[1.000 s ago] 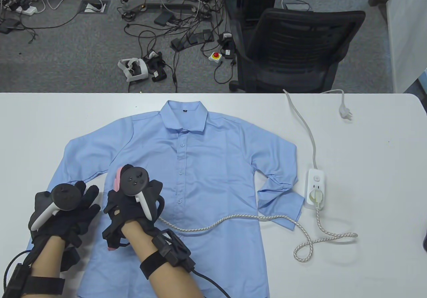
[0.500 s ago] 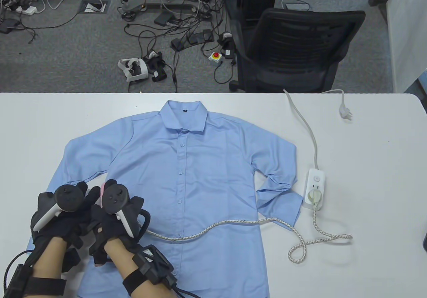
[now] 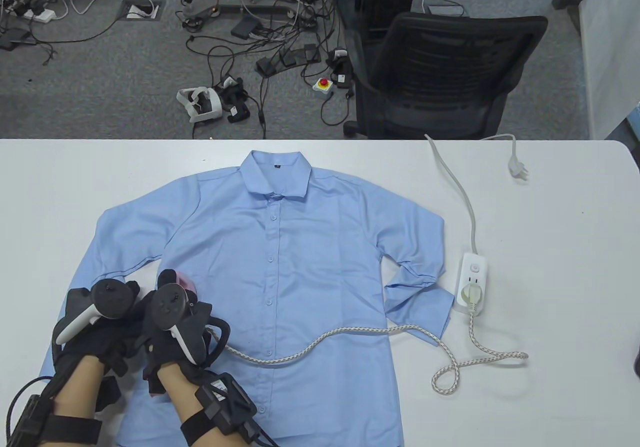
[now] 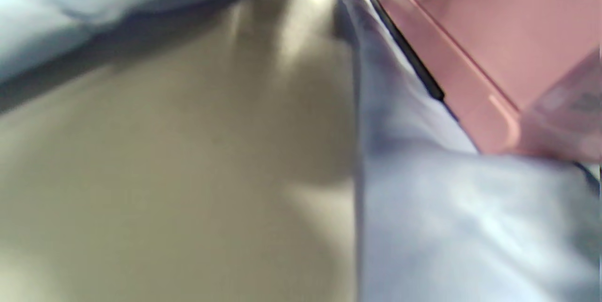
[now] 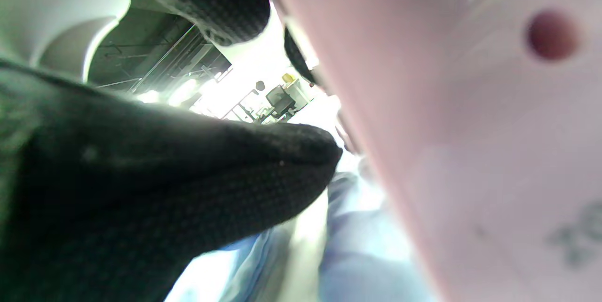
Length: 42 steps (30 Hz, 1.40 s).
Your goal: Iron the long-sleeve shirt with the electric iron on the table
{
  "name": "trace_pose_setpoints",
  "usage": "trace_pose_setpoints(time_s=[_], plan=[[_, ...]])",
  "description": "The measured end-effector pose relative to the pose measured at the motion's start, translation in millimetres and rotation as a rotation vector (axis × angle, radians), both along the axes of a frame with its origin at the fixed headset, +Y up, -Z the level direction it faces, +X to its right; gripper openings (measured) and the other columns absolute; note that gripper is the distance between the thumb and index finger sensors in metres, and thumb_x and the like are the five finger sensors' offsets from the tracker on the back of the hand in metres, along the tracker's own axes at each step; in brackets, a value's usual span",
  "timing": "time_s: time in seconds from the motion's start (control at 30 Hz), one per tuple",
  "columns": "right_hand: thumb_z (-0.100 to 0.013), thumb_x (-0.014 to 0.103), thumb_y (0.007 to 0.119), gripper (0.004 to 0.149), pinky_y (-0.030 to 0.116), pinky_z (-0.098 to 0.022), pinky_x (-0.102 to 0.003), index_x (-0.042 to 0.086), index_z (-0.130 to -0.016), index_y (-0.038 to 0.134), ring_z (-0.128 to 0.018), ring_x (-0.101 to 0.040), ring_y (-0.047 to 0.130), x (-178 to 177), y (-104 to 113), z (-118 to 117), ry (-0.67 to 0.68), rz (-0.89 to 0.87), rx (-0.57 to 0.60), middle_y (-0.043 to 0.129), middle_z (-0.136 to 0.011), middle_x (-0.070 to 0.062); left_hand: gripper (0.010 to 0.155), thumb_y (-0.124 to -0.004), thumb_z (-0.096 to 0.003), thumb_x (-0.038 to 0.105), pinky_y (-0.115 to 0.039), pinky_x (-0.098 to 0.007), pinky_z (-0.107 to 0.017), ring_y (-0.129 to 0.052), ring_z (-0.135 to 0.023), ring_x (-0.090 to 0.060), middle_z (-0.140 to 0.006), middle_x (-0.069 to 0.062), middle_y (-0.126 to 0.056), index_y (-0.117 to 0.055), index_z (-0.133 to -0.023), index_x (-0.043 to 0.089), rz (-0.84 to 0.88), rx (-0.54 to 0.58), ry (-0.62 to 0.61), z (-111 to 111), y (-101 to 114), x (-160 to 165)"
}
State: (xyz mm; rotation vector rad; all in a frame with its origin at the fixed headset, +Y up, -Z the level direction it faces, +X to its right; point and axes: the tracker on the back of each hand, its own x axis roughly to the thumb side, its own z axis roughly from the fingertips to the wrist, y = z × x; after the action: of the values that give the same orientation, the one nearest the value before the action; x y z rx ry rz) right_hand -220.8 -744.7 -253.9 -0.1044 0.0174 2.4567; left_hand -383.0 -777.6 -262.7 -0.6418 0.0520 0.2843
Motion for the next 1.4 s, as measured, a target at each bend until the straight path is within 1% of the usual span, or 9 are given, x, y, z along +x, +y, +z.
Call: trace_pose_setpoints(time_s=[0.17,0.3,0.73,0.83,1.0,1.1,1.2,1.27,1.4], plan=[[-0.04,0.042,0.074,0.061,0.09,-0.034,-0.026,0.033,-0.095,0.048,-0.048,-0.009,0.094,13,-1,0,-0.027,-0.001,-0.008,0.068,-0.078,-0.016,0.055,-0.057,-0.0559,0.059,-0.002,-0.064,-0.069,-0.002,-0.108,-0.032,-0.122,0.004,-0.008,-0.036,-0.106,0.051,-0.083,-0.03,-0.023,-1,-4,7],[-0.041,0.042,0.072,0.062,0.087,-0.036,-0.026,0.033,-0.096,0.043,-0.049,-0.009,0.09,29,-2,-2,-0.075,-0.006,-0.038,0.065,-0.079,-0.015,0.055,-0.056,-0.0564,0.058,-0.002,-0.064,-0.069,-0.002,-0.108,-0.032,-0.123,0.003,-0.011,-0.039,-0.107,0.048,-0.087,-0.02,-0.014,0,-1,9],[-0.041,0.042,0.069,0.064,0.084,-0.037,-0.025,0.034,-0.096,0.037,-0.049,-0.008,0.087,104,-3,-5,-0.229,0.019,-0.058,0.061,-0.079,-0.015,0.053,-0.055,-0.0563,0.058,-0.001,-0.064,-0.069,-0.001,-0.108,-0.031,-0.123,0.002,-0.011,-0.039,-0.106,0.05,-0.153,-0.013,0.006,0,0,12],[-0.042,0.042,0.069,0.063,0.084,-0.037,-0.025,0.034,-0.096,0.038,-0.049,-0.008,0.087,106,-4,-5,-0.217,-0.002,-0.058,0.062,-0.079,-0.014,0.052,-0.055,-0.0555,0.058,-0.001,-0.064,-0.069,-0.002,-0.108,-0.03,-0.123,0.002,-0.013,-0.038,-0.104,0.052,-0.218,0.009,-0.005,-1,0,17],[-0.041,0.042,0.071,0.064,0.085,-0.036,-0.025,0.034,-0.096,0.038,-0.048,-0.008,0.087,102,-3,-5,-0.225,0.041,-0.052,0.062,-0.079,-0.014,0.053,-0.055,-0.0558,0.058,-0.002,-0.064,-0.069,-0.003,-0.109,-0.03,-0.123,0.002,-0.015,-0.039,-0.105,0.05,-0.205,0.004,-0.011,-2,2,18],[-0.04,0.042,0.074,0.067,0.085,-0.037,-0.024,0.035,-0.095,0.036,-0.049,-0.007,0.088,102,-1,-8,-0.218,0.059,-0.087,0.063,-0.079,-0.013,0.053,-0.057,-0.0557,0.058,-0.001,-0.064,-0.069,-0.004,-0.109,-0.031,-0.124,0.001,-0.016,-0.042,-0.106,0.049,-0.169,0.001,-0.001,-3,4,16],[-0.039,0.043,0.074,0.074,0.086,-0.038,-0.023,0.034,-0.097,0.029,-0.05,-0.006,0.088,102,3,-15,-0.19,0.1,-0.179,0.062,-0.08,-0.011,0.054,-0.057,-0.0554,0.059,-0.003,-0.064,-0.069,-0.005,-0.109,-0.031,-0.124,0.001,-0.018,-0.045,-0.107,0.045,-0.155,-0.004,-0.026,-1,8,18],[-0.04,0.044,0.073,0.076,0.088,-0.038,-0.025,0.032,-0.097,0.025,-0.049,-0.007,0.09,104,4,-20,-0.184,0.072,-0.234,0.063,-0.079,-0.011,0.057,-0.057,-0.0549,0.06,-0.001,-0.064,-0.069,-0.002,-0.109,-0.03,-0.122,0.004,-0.01,-0.05,-0.108,0.041,-0.123,0.041,-0.035,0,13,17],[-0.039,0.045,0.076,0.081,0.09,-0.031,-0.024,0.03,-0.098,0.022,-0.041,-0.005,0.093,108,3,-32,-0.177,0.055,-0.294,0.065,-0.075,-0.008,0.061,-0.056,-0.0544,0.062,-0.002,-0.064,-0.069,0.001,-0.108,-0.031,-0.12,0.002,-0.002,-0.036,-0.11,0.044,-0.096,0.138,-0.018,1,25,9]])
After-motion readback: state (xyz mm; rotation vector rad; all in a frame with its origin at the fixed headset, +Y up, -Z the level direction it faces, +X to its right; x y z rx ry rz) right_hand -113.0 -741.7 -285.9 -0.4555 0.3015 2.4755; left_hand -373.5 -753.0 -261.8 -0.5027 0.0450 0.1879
